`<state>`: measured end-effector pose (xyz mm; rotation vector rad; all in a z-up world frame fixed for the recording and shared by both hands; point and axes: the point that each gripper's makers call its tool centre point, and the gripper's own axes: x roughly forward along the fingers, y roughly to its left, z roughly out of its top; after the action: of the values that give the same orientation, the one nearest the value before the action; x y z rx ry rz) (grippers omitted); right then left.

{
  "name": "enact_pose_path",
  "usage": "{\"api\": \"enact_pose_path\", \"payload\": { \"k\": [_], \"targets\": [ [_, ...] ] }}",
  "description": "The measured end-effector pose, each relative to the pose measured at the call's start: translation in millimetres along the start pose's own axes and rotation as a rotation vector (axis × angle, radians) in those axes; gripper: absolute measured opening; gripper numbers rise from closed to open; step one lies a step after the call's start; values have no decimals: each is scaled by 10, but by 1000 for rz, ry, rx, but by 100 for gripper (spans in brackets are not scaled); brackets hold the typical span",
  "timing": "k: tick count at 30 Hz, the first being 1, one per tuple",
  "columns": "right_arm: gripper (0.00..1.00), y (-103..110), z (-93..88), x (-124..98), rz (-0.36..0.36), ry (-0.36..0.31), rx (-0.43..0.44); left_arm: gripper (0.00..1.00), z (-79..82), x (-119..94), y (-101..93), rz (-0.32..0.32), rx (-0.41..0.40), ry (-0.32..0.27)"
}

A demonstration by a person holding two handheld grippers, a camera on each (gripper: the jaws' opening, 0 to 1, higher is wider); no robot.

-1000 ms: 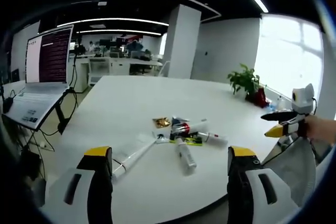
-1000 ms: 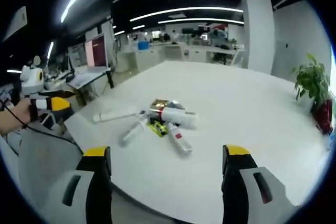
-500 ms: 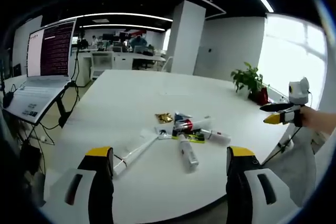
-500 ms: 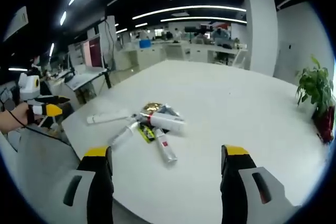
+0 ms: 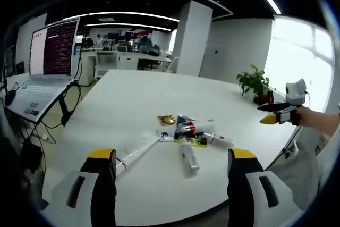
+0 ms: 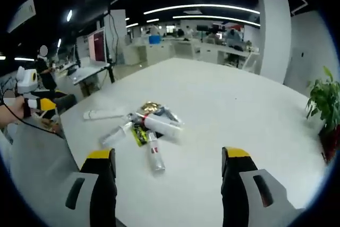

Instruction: Arrange the skincare products in the storage area until every visible bottle or jar stands upright without overlapping.

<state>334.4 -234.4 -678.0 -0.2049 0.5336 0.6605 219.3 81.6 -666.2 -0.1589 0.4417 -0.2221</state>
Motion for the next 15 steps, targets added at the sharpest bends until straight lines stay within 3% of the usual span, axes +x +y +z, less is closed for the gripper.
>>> {"api": "enact_pose_path", "payload": {
  "k": [7,15],
  "targets": [
    [80,10,83,133,42,15,-76,78,-4,4,-147,-1,-7,-4],
    [78,15,133,372,90,49,-155,78,-20,11,-130,-11,-16,12]
  ]
}}
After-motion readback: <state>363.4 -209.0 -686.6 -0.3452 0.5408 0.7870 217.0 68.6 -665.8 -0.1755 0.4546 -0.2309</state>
